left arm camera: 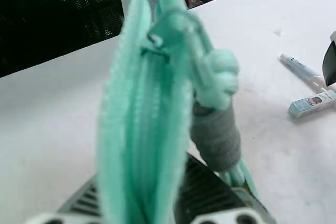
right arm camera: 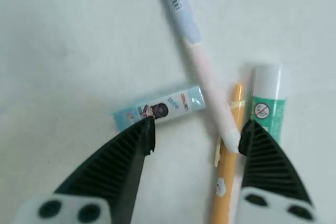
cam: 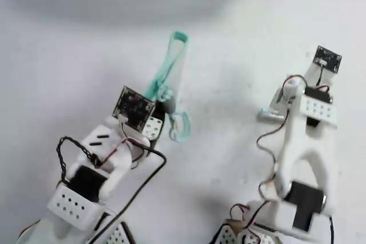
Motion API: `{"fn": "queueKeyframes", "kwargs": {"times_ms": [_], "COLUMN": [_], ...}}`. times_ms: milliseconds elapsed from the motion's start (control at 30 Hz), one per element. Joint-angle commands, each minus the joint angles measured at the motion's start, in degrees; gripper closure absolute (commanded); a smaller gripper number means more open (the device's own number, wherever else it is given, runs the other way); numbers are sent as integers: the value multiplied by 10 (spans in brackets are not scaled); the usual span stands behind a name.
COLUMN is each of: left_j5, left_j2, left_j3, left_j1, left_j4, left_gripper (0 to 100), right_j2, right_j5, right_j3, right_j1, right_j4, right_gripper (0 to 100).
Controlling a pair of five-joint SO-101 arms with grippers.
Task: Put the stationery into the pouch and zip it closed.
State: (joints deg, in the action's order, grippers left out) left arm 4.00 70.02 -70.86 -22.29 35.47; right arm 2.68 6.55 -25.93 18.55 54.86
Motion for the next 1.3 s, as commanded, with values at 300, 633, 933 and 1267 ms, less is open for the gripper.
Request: {"fn": "queueKeyframes", "kwargs": {"times_ms": [300,633,933,1267], "left_j5": [-1,-1,-1,-1], "left_j2": [-11,-10,-10,-10], "left_j3": [1,-14,-14,-14], "left_j1": [9,9,9,9], "left_j4": [-3,-25,-25,-26], "left_gripper": [976,976,976,976], "right_j2": [-109,-311,-457,-490], "right_j5": [-150,-188,-239,-244], "right_j3": [203,400,600,658], "right_j1": [-8,-13,-12,22], "right_j4": [1,75,153,186], "right_gripper": [745,745,868,981]}}
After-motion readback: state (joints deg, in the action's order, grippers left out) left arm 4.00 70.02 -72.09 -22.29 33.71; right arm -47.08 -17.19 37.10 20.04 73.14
